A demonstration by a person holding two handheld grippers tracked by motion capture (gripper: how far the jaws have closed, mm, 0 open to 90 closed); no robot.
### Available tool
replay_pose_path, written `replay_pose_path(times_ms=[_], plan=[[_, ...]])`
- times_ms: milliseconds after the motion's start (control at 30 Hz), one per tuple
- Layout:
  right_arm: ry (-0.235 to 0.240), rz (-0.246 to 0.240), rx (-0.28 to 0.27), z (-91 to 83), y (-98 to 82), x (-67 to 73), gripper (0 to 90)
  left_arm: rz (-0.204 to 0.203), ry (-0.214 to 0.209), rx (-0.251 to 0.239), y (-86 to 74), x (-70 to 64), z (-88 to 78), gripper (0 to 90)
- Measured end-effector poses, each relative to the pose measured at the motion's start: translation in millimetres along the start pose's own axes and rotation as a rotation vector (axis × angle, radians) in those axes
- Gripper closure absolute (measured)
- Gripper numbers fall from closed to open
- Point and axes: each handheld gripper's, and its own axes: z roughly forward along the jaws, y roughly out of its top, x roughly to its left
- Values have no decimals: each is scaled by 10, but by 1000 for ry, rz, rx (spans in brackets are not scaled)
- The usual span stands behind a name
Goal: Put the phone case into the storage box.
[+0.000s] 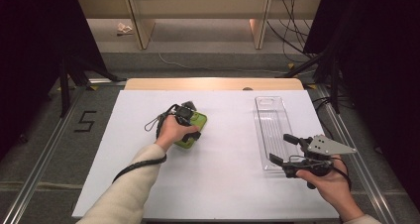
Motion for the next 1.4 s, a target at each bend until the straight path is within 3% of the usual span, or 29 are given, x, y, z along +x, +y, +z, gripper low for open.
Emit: replay_pose_path(times_ms=[267,1400], plan=[[-3,-1,0,-4,1,-3,159,8,19,36,20,19,45,97],[-1,0,4,2,-5,-1,159,-1,13,108,76,8,103,124]])
